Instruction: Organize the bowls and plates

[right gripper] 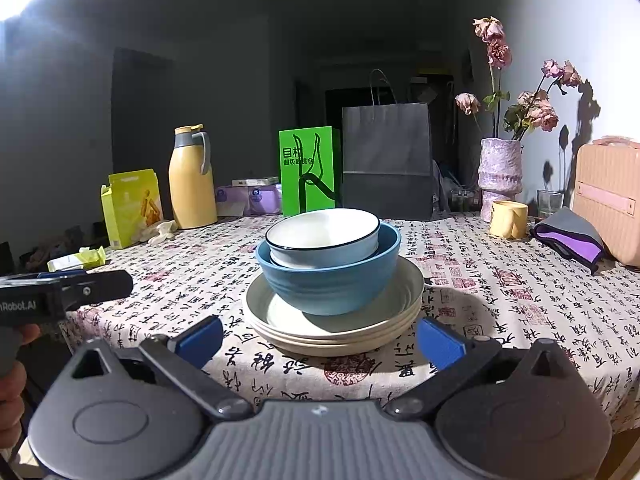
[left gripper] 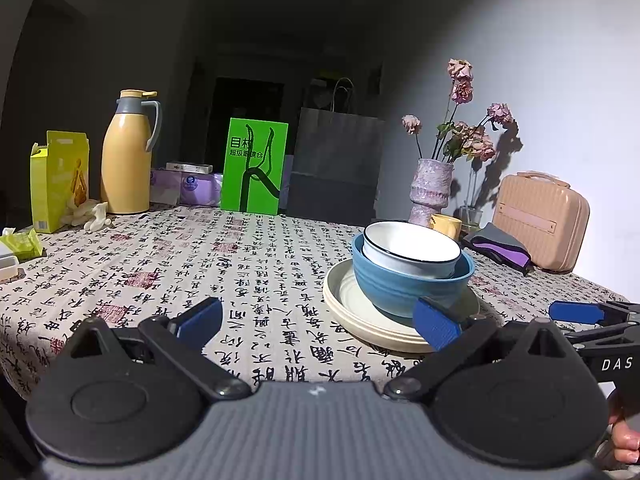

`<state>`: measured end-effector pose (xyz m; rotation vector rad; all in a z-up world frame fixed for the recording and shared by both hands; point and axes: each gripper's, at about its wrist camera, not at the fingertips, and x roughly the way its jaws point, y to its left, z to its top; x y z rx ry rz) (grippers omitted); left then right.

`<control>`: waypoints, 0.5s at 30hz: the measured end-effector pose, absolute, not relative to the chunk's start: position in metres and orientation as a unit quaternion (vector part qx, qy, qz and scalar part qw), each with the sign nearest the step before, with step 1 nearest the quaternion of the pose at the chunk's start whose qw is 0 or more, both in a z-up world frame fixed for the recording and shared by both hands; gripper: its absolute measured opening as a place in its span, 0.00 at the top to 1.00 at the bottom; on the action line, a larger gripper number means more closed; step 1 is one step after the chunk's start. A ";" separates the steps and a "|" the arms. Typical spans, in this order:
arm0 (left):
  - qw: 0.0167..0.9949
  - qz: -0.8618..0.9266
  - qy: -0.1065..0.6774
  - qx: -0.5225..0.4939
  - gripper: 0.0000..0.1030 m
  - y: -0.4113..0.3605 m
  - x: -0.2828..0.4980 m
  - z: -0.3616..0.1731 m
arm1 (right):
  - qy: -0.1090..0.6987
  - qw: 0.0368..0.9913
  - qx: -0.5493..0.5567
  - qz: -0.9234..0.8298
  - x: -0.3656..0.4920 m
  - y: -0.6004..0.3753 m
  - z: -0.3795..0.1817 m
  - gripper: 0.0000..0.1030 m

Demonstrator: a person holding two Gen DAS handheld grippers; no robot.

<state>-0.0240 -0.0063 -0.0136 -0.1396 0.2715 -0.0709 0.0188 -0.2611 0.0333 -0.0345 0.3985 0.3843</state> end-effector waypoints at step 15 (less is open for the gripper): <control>0.988 -0.036 0.132 -0.068 0.00 -0.007 -0.026 -0.013 | 0.199 0.961 -0.019 0.192 0.019 -0.260 0.033 0.00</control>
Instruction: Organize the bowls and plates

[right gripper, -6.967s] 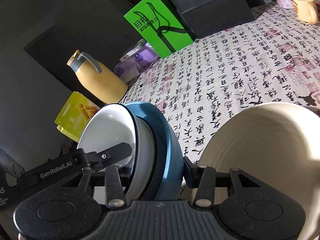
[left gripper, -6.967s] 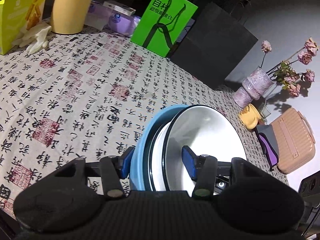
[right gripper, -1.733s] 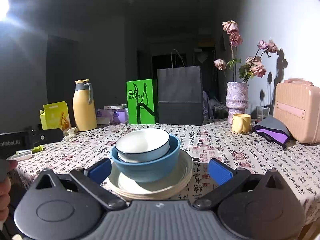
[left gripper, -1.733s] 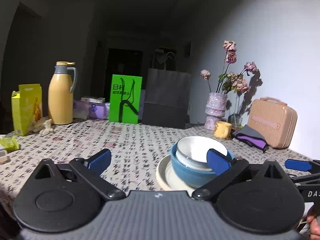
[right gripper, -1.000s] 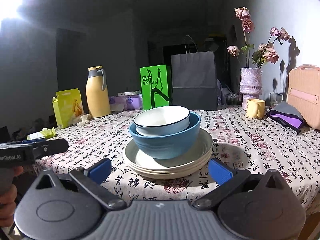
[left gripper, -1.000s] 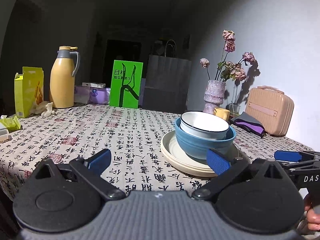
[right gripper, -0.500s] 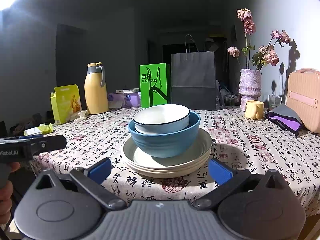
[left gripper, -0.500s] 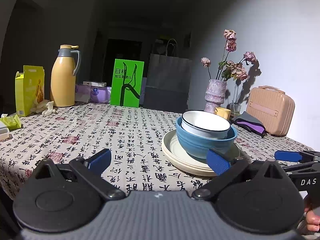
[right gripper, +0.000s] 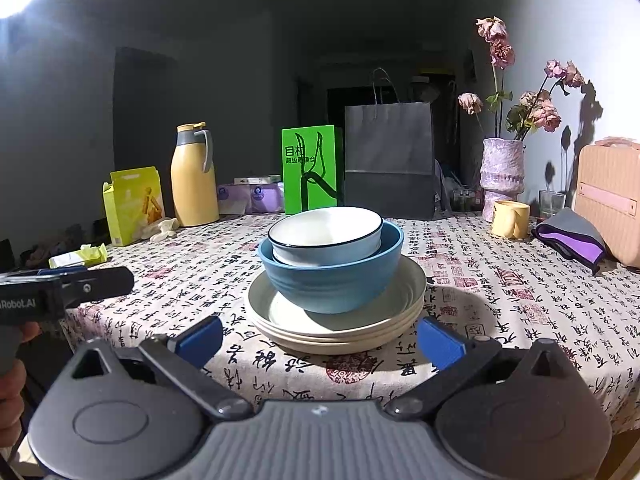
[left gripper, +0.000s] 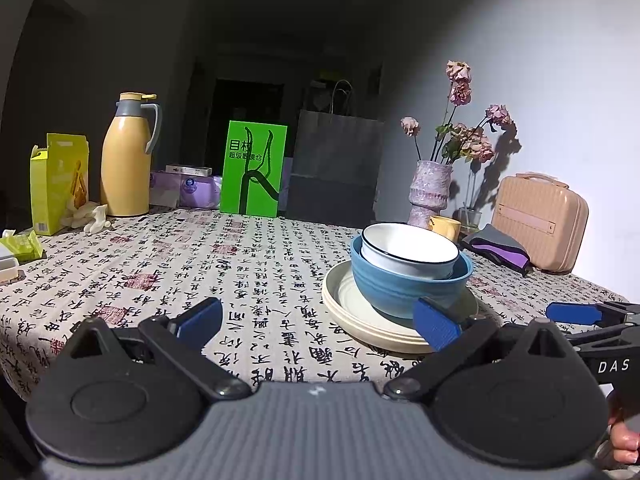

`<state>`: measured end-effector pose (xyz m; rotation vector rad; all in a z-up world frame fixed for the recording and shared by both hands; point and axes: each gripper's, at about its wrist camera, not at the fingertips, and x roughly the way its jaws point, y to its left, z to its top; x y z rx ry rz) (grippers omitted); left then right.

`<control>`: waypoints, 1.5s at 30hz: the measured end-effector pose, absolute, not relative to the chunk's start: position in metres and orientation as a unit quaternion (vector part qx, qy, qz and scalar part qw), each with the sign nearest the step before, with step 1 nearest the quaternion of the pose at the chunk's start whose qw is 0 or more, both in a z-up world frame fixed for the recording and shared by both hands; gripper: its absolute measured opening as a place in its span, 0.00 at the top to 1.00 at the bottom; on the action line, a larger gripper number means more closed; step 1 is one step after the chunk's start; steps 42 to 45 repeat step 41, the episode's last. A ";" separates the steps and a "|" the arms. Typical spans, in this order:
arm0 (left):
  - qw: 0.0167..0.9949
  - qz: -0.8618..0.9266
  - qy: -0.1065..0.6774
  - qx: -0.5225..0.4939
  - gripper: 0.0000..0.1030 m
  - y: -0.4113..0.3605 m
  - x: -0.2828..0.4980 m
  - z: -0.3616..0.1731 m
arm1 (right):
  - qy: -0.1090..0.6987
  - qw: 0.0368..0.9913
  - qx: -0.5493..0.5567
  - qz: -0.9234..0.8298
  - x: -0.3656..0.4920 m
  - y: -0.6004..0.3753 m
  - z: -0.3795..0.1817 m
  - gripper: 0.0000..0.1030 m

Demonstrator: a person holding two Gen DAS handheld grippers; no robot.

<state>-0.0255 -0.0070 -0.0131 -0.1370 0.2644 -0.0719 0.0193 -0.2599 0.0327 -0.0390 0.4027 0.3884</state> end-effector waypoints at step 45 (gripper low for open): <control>0.988 -0.046 0.130 -0.071 0.00 -0.006 -0.028 -0.016 | 0.198 0.960 -0.023 0.196 0.018 -0.256 0.032 0.00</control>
